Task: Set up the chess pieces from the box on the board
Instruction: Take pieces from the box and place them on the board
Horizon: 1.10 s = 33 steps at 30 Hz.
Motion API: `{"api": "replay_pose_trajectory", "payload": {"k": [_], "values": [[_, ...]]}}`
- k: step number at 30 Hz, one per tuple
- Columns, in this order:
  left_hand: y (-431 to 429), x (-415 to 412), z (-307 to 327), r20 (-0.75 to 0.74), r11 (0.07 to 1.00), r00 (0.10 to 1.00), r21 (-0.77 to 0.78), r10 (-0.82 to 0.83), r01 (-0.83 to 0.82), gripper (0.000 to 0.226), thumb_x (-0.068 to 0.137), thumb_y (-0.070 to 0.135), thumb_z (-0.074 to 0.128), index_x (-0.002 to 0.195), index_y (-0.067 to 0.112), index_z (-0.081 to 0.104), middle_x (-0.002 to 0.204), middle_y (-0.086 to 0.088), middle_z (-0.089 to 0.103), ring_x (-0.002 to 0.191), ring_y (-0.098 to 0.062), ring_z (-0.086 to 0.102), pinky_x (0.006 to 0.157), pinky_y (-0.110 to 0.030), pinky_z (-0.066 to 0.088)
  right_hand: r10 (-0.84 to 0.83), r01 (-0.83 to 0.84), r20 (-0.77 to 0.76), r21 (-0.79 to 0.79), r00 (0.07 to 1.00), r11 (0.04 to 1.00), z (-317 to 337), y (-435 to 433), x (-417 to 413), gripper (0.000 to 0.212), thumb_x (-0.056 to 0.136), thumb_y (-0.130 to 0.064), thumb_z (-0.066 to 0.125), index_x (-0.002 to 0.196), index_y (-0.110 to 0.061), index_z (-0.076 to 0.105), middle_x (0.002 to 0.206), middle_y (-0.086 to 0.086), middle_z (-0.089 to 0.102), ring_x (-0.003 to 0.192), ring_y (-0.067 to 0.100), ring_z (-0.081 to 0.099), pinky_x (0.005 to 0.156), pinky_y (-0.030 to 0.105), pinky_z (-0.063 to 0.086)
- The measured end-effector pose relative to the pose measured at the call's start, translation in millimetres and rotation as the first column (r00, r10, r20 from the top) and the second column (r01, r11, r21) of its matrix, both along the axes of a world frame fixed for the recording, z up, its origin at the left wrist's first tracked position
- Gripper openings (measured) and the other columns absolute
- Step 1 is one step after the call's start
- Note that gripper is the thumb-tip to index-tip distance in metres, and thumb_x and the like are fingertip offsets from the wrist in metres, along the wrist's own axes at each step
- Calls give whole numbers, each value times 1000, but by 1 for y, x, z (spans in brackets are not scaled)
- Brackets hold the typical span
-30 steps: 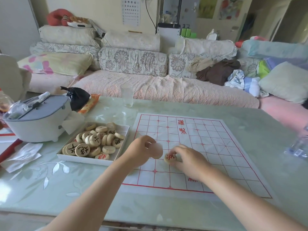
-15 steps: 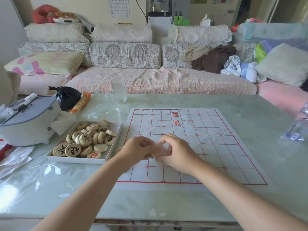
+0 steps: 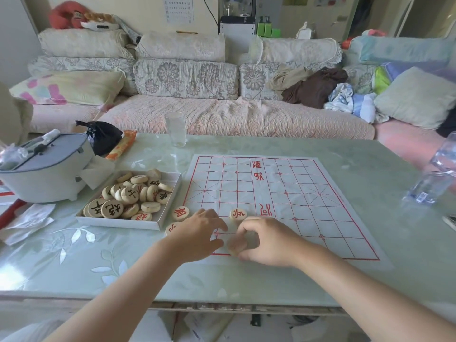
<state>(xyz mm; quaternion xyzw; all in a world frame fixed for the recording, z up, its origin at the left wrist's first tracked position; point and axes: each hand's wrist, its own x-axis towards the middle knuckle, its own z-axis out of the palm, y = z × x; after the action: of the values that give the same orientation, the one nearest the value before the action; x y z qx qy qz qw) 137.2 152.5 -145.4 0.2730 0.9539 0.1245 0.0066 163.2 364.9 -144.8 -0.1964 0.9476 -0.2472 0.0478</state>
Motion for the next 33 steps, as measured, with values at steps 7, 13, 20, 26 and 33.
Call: {"api": "replay_pose_trajectory", "payload": {"k": [7, 13, 20, 26, 33], "values": [[-6, 5, -5, -10, 998, 1000, 63, 25, -24, 33, 90, 40, 58, 122, 38, 56, 126, 17, 48, 119, -6, 40, 71, -23, 29, 4, -3, -31, 36, 1000, 999, 8, -9, 5, 20, 81, -50, 68, 92, -32, 66, 100, -18, 55, 95, -2, 53, 85, 26, 45], [-29, -2, -1, -21, 968, 997, 243, 75, -67, 29, 88, 36, 61, 117, 32, 61, 112, 12, 57, 106, -7, 50, 91, -29, 45, 1, 0, -65, 12, 998, 1000, 12, -38, -4, 5, 89, -35, 63, 93, -33, 66, 102, -13, 59, 91, 5, 56, 83, 30, 47], [-70, -14, 15, -44, 898, 956, 356, 291, -257, 22, 88, 25, 59, 108, 26, 66, 100, 7, 59, 93, -13, 56, 70, -23, 43, 23, -30, -100, -69, 995, 997, 31, -107, -34, 8, 91, -33, 64, 97, -31, 67, 104, -13, 63, 68, -8, 48, 72, 25, 41], [-143, -26, 30, -104, 809, 819, 270, 564, -523, 16, 86, 27, 50, 93, 28, 64, 100, 3, 59, 97, -22, 53, 68, -31, 43, 68, -62, -117, 49, 991, 997, 48, -170, -66, 14, 92, -29, 55, 102, -32, 65, 107, -14, 64, 94, 11, 57, 80, 29, 47], [-187, -26, 22, -41, 779, 809, 303, 586, -549, 25, 85, 25, 56, 106, 33, 66, 113, 7, 57, 106, -19, 51, 82, -30, 45, 62, -46, -62, 238, 996, 970, 31, -210, -95, 19, 83, -38, 63, 102, -40, 58, 116, -12, 62, 108, 17, 58, 83, 30, 44]]}}
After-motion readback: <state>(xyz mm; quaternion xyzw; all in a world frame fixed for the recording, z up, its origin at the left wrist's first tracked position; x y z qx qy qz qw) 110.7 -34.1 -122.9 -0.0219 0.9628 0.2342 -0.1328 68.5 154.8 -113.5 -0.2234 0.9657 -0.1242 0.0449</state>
